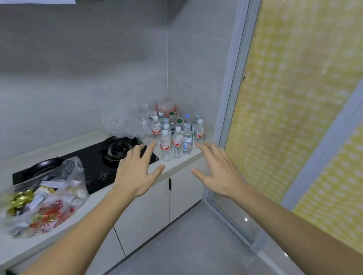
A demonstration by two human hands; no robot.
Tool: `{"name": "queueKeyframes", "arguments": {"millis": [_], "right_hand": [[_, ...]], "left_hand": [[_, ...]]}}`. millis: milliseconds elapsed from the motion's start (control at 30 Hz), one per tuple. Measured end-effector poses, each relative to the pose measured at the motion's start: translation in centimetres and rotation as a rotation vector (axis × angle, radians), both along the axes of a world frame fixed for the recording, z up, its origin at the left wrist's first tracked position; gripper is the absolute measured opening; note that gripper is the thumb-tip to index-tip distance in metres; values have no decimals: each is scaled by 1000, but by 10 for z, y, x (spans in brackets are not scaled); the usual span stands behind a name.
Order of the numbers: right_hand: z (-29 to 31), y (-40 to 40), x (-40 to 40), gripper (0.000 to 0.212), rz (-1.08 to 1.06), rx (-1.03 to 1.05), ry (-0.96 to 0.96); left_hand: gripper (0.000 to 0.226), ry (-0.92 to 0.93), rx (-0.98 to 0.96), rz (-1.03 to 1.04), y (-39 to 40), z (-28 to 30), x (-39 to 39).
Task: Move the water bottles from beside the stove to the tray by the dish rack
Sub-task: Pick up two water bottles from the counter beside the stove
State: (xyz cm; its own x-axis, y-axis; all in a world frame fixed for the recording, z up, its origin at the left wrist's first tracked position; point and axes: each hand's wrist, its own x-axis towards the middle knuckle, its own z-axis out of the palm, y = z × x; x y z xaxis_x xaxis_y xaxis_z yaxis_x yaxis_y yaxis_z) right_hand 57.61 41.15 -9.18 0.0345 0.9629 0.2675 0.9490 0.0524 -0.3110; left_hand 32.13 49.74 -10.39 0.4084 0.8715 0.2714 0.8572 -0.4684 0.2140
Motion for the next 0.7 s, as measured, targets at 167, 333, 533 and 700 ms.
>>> {"name": "queueKeyframes", "arguments": {"millis": [167, 333, 533, 700], "right_hand": [[-12, 67, 40, 78, -13, -19, 25], [-35, 141, 81, 77, 16, -26, 44], [-68, 239, 125, 76, 139, -101, 109], [-98, 317, 137, 73, 217, -205, 190]], "left_hand": [[87, 12, -39, -1, 77, -10, 41], [81, 13, -76, 12, 142, -32, 84], [83, 16, -135, 102, 219, -62, 127], [77, 54, -236, 208, 268, -82, 151]]}}
